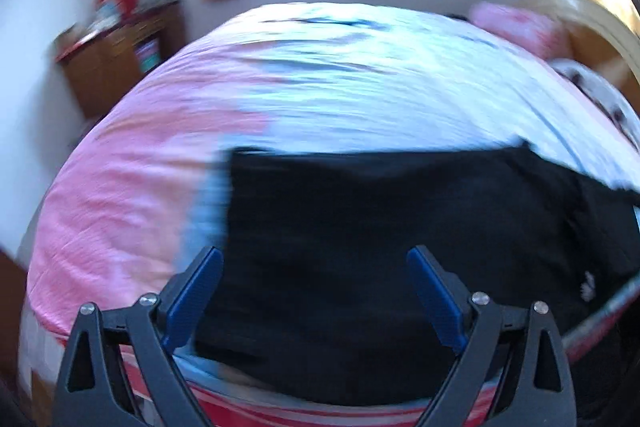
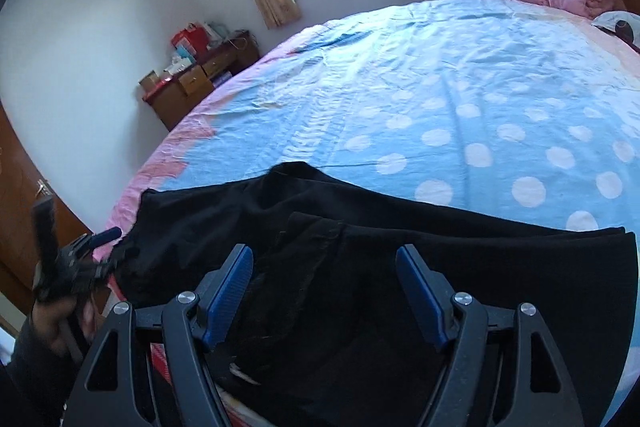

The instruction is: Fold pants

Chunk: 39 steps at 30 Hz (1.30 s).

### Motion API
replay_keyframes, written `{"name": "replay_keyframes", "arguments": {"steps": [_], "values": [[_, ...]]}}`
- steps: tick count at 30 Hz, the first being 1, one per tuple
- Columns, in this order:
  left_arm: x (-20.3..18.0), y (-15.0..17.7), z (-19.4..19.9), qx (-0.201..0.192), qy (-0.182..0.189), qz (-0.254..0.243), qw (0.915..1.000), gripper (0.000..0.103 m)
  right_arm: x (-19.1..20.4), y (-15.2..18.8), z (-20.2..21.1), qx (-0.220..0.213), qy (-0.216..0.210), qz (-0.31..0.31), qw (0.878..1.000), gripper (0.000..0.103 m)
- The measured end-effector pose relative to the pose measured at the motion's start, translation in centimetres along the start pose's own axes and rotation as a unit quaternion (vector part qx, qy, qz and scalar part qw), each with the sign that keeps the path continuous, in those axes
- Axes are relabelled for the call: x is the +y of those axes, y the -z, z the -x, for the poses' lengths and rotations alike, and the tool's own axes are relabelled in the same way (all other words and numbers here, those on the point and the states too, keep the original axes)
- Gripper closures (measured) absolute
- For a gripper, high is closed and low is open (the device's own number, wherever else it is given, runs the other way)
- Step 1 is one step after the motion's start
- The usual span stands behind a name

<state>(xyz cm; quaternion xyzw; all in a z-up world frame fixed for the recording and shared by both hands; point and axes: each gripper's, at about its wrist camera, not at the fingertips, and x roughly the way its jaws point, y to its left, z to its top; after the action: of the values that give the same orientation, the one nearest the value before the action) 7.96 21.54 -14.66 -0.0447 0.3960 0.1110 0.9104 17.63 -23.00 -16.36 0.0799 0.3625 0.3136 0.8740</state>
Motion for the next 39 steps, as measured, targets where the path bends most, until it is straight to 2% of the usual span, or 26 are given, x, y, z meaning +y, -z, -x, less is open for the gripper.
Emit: {"name": "replay_keyframes", "arguments": {"steps": [2, 4, 5, 6, 11, 16, 19, 20, 21, 25, 26, 27, 28, 30, 33, 39], "values": [[3.2, -0.4, -1.6, 0.018, 0.010, 0.035, 0.9992, 0.008, 1.0, 0.3, -0.1, 0.001, -0.025, 0.004, 1.000, 0.027], [5.1, -0.6, -2.9, 0.032, 0.026, 0.066, 0.9970, 0.014, 2.1, 0.7, -0.7, 0.004, -0.037, 0.017, 0.999, 0.027], [5.6, -0.7, -3.4, 0.036, 0.046, 0.079, 0.9951, 0.016, 2.5, 0.9, -0.8, 0.004, -0.038, 0.024, 0.999, 0.027], [5.7, -0.8, -3.9, 0.038, 0.069, 0.084, 0.9933, 0.021, 3.0, 1.1, -1.0, 0.003, -0.036, 0.033, 0.999, 0.027], [4.5, -1.2, -6.3, 0.054, 0.103, 0.069, 0.9908, 0.038, 3.8, 2.1, -2.1, 0.015, -0.035, 0.039, 0.999, 0.027], [5.0, -1.7, -7.2, 0.058, 0.123, 0.078, 0.9876, 0.037, 3.7, 2.4, -2.9, 0.024, -0.039, 0.032, 0.998, 0.027], [4.7, -1.7, -7.0, 0.061, 0.106, 0.054, 0.9910, 0.027, 3.7, 2.6, -3.4, 0.028, -0.038, 0.030, 0.998, 0.027], [4.8, -1.9, -7.1, 0.065, 0.095, 0.055, 0.9918, 0.021, 3.7, 2.7, -3.6, 0.030, -0.038, 0.028, 0.998, 0.027], [5.0, -1.9, -7.1, 0.068, 0.089, 0.059, 0.9919, 0.019, 3.7, 2.7, -3.7, 0.031, -0.038, 0.027, 0.998, 0.027], [4.9, -1.3, -7.3, 0.070, 0.108, 0.058, 0.9900, 0.023, 3.5, 2.8, -3.8, 0.031, -0.036, 0.026, 0.999, 0.027], [4.2, -1.2, -7.2, 0.071, 0.109, 0.040, 0.9907, 0.031, 3.3, 2.8, -3.9, 0.032, -0.037, 0.022, 0.999, 0.027], [4.1, -1.3, -6.9, 0.070, 0.118, 0.037, 0.9898, 0.049, 3.1, 2.8, -4.0, 0.033, -0.037, 0.016, 0.999, 0.027], [4.0, -1.4, -6.5, 0.073, 0.135, 0.045, 0.9872, 0.056, 3.0, 2.8, -4.0, 0.032, -0.037, 0.010, 0.999, 0.027], [3.6, -1.4, -5.9, 0.071, 0.131, 0.034, 0.9883, 0.069, 2.8, 2.8, -3.9, 0.028, -0.039, 0.005, 0.999, 0.027], [3.7, -1.3, -4.8, 0.061, 0.130, 0.041, 0.9888, 0.077, 2.7, 2.7, -3.2, 0.016, -0.039, 0.003, 0.999, 0.027], [3.1, -1.9, 0.0, 0.012, 0.189, 0.086, 0.9781, 0.083, 1.7, 2.4, -1.3, -0.010, -0.021, -0.011, 1.000, 0.027]]}}
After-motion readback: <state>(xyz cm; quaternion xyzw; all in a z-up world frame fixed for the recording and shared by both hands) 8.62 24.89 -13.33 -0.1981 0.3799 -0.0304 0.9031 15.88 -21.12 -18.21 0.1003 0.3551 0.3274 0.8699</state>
